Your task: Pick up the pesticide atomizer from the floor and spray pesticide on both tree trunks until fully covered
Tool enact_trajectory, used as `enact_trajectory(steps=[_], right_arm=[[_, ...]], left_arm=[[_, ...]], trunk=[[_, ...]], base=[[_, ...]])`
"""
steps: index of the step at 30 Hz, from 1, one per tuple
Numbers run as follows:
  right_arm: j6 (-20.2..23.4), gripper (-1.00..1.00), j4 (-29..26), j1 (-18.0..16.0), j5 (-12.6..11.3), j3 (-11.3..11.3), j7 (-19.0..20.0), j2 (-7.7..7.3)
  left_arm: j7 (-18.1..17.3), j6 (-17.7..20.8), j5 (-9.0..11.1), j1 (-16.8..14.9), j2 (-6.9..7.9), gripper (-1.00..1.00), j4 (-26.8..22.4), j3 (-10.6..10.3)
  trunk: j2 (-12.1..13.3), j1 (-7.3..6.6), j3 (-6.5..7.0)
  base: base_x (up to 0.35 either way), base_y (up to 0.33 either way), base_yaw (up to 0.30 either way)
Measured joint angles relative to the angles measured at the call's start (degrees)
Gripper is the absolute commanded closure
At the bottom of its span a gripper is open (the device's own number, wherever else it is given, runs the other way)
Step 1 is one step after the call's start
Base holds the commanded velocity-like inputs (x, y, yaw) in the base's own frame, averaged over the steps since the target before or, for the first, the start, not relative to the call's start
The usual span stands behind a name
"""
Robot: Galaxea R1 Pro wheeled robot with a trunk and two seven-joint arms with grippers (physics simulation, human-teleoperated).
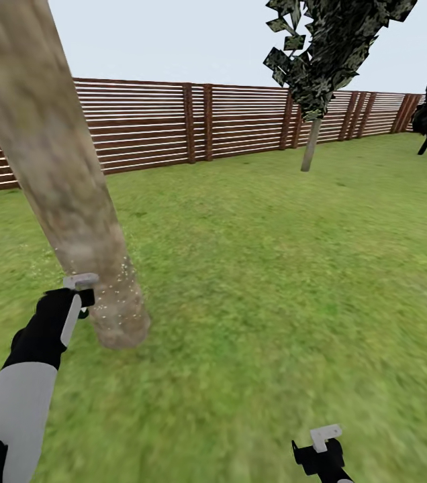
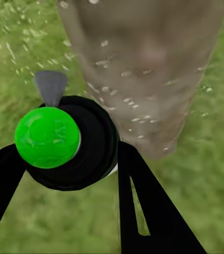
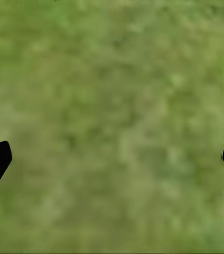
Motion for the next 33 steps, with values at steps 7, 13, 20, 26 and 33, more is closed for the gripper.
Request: enact_trajectory(steps=[7, 13, 20, 26, 33], right_arm=[[0.0, -1.0, 0.0, 0.02, 0.0, 0.0, -0.01, 0.08], [0.0, -1.0, 0.0, 0.01, 0.0, 0.0, -0.01, 0.09], [0.0, -1.0, -0.03, 0.01, 0.0, -0.01, 0.08, 0.01], [0.0, -1.0, 0.0, 0.04, 0.0, 0.0, 0.08, 0.0], [-0.02, -1.0, -0.1, 0.0, 0.05, 0.04, 0.11, 0.21]], left_arm=[[0.01, 0.07, 0.02, 0.12, -0.18, 1.0, -0.13, -0.01], [0.01, -0.05, 0.43, 0.21, -0.27, 1.0, 0.2, 0.27], [-0.04, -0.37, 0.52, 0.25, -0.31, 1.0, 0.97, 0.28], [0.07, -0.73, 0.24, 4.02, 0.55, 1.0, 2.42, 1.24], [-0.82, -8.13, 0.4, 15.71, 1.19, 1.0, 2.31, 1.01]], trunk=[[0.0, 0.0, 0.0], [0.0, 0.0, 0.0], [0.0, 0.0, 0.09], [0.0, 0.0, 0.18], [0.0, 0.01, 0.18]], base=[[0.017, -0.268, 0.069], [0.025, -0.273, 0.197], [0.14, -0.265, -0.163], [-0.059, -0.175, -0.118], [-0.346, -0.002, -0.001]])
